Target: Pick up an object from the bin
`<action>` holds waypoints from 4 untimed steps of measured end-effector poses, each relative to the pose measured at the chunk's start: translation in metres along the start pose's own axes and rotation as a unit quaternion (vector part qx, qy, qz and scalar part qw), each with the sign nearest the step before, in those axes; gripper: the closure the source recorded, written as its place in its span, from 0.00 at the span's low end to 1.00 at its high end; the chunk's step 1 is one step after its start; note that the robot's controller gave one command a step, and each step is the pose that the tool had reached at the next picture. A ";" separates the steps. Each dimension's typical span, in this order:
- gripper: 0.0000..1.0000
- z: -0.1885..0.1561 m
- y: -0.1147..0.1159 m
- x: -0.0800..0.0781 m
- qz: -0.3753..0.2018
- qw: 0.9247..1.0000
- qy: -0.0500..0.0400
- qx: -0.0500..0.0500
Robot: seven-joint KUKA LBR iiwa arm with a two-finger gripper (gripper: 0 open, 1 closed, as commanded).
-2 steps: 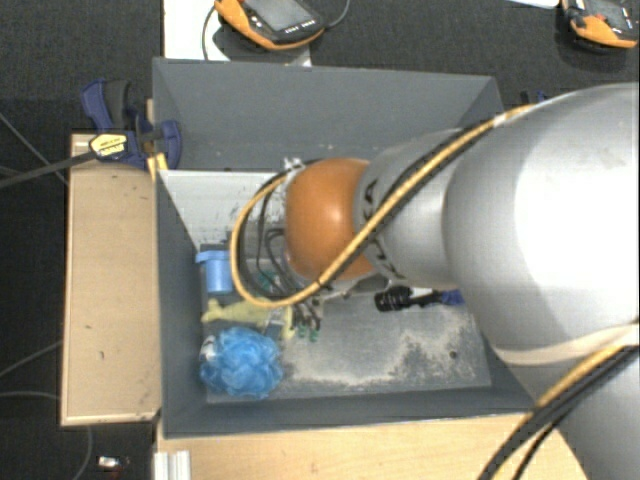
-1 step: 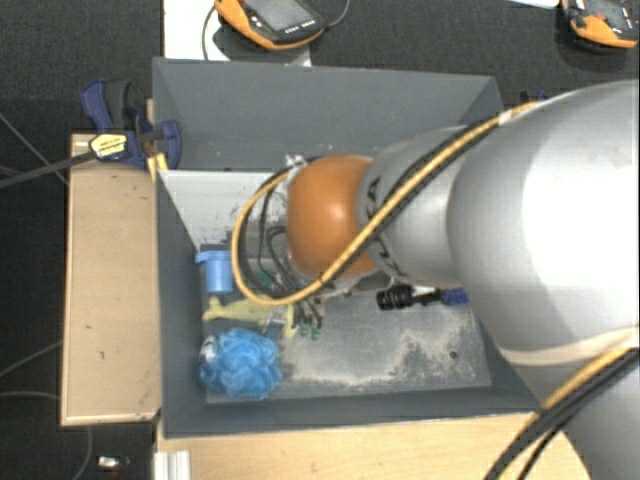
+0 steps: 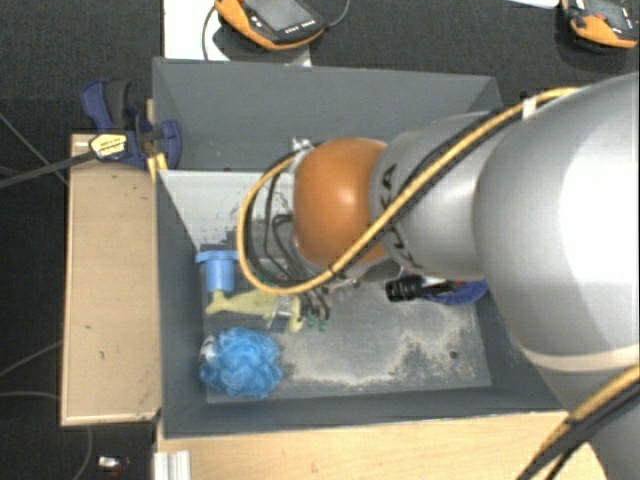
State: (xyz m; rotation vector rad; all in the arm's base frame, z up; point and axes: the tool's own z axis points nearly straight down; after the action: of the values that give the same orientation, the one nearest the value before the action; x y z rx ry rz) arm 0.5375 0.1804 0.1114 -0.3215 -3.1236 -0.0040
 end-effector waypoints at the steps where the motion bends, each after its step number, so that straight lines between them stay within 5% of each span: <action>1: 1.00 -0.034 0.001 -0.002 0.001 1.000 -0.003 -0.002; 4: 1.00 -0.069 0.001 -0.003 0.002 1.000 -0.006 -0.003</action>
Offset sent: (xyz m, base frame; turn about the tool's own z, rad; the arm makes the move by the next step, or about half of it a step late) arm 0.0026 0.0006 0.0504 0.0007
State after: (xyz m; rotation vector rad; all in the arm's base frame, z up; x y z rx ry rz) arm 0.5412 0.1806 0.1805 -0.3281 -3.1349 -0.0130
